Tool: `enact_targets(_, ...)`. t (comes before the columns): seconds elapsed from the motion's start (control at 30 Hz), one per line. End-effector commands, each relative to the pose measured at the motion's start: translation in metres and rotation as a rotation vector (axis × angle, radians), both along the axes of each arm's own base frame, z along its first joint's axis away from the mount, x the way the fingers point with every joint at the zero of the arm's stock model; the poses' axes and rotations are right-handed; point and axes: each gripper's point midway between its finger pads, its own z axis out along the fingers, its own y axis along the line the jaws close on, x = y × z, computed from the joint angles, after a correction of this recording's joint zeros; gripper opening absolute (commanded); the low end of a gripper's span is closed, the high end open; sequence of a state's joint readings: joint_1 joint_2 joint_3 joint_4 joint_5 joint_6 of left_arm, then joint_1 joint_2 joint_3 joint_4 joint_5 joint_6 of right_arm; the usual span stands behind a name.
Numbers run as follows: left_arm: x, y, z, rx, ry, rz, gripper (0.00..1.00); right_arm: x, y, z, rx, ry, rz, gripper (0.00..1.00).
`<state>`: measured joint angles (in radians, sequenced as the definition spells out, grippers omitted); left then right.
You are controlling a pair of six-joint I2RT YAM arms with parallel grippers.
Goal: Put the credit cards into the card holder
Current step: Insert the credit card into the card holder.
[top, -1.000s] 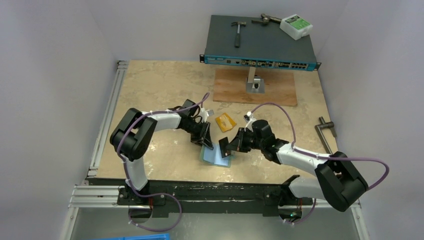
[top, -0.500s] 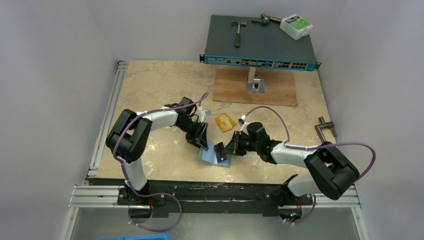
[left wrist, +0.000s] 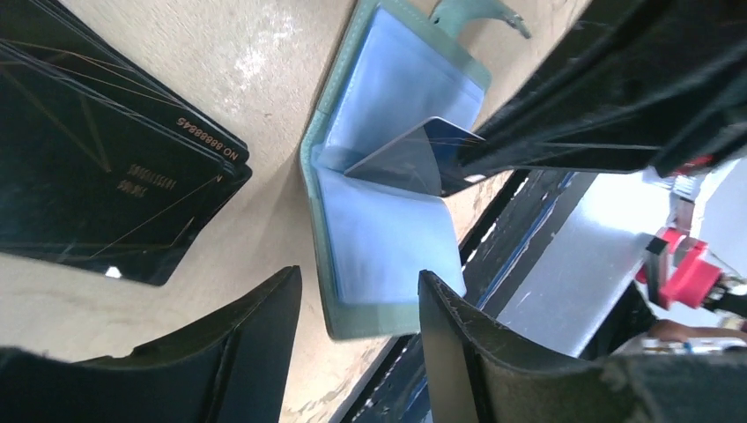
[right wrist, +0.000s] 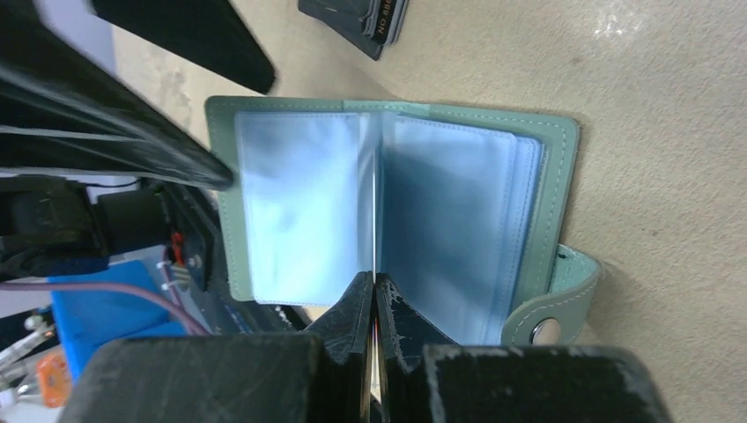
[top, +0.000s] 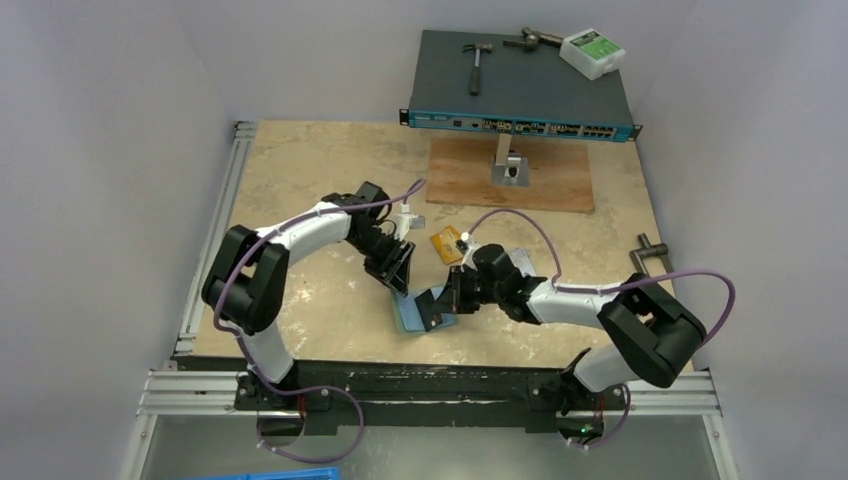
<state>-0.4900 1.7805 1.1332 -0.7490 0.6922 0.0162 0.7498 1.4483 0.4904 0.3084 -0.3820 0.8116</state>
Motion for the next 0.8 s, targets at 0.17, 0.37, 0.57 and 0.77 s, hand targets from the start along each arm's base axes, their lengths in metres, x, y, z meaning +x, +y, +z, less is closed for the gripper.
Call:
enact_targets(0.17,0.019,0.031,0.072,-0.049,-0.466,-0.287,0.51,-0.008,0.001,-0.025,-0.223,-0.076,0.01,0.0)
enact_targets(0.37,-0.025,0.028,0.069,-0.103,-0.68,-0.647,0.49,-0.008,-0.001,-0.036,-0.322,-0.098,-0.018,0.0)
enact_targets(0.57,-0.041,0.049,0.04,0.033,-0.805,-0.901,0.49,-0.005,0.002,-0.024,-0.361,-0.148,-0.042,0.0)
enact_targets(0.77,-0.023,0.045,0.039,0.054,-1.005,-1.02,0.5,-0.005,-0.001,-0.002,-0.339,-0.17,-0.067,0.0)
